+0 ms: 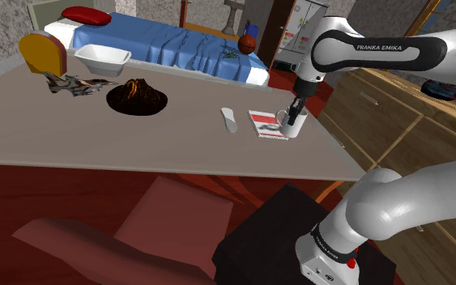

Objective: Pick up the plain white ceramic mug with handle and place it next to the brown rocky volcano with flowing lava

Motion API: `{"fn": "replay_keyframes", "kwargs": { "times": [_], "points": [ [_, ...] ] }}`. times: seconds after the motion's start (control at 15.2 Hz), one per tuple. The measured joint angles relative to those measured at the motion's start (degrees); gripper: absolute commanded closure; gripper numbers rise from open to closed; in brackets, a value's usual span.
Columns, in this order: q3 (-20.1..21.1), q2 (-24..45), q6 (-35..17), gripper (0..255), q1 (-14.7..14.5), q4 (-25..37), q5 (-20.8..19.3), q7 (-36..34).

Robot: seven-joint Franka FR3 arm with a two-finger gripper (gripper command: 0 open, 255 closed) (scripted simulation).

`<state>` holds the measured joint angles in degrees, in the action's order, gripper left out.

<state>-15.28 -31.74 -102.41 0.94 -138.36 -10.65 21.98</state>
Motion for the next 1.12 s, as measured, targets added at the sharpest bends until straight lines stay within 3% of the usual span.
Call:
{"fn": "replay_keyframes", "kwargs": {
  "times": [1.12],
  "points": [
    [1.89,0.79,12.54,255,-0.84,13.25,1.57,0.05]
  ]
}}
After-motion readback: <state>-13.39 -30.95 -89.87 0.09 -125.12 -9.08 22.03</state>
